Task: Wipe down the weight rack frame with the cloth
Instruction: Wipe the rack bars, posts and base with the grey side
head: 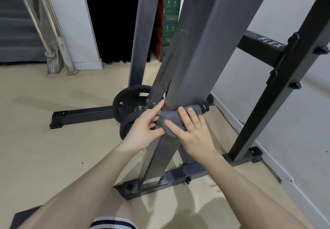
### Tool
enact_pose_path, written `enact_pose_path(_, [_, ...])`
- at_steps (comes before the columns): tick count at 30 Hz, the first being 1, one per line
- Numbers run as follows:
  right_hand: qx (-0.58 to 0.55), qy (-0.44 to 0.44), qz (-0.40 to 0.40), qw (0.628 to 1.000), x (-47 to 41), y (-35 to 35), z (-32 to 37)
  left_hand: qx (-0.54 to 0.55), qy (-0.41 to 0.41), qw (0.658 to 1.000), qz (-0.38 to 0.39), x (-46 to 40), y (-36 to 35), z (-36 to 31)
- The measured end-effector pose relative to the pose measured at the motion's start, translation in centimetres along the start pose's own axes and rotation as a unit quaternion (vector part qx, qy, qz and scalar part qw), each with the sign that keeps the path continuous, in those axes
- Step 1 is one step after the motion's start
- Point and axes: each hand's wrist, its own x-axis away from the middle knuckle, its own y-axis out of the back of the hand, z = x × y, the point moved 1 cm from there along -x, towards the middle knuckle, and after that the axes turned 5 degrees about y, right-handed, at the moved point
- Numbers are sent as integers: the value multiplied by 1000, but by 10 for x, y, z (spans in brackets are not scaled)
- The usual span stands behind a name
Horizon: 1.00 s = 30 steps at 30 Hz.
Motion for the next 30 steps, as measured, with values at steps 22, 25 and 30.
enact_pose_path(22, [121,-11,-9,993,-105,46,-18,10,48,998,-42,-2,0,7])
enact_pose_path(25, [159,56,108,980,-87,37,0,39,52,997,-33,-1,1,4])
enact_pose_path(30, [179,97,85,975,-126,62,-25,-10,38,999,-24,2,1,2])
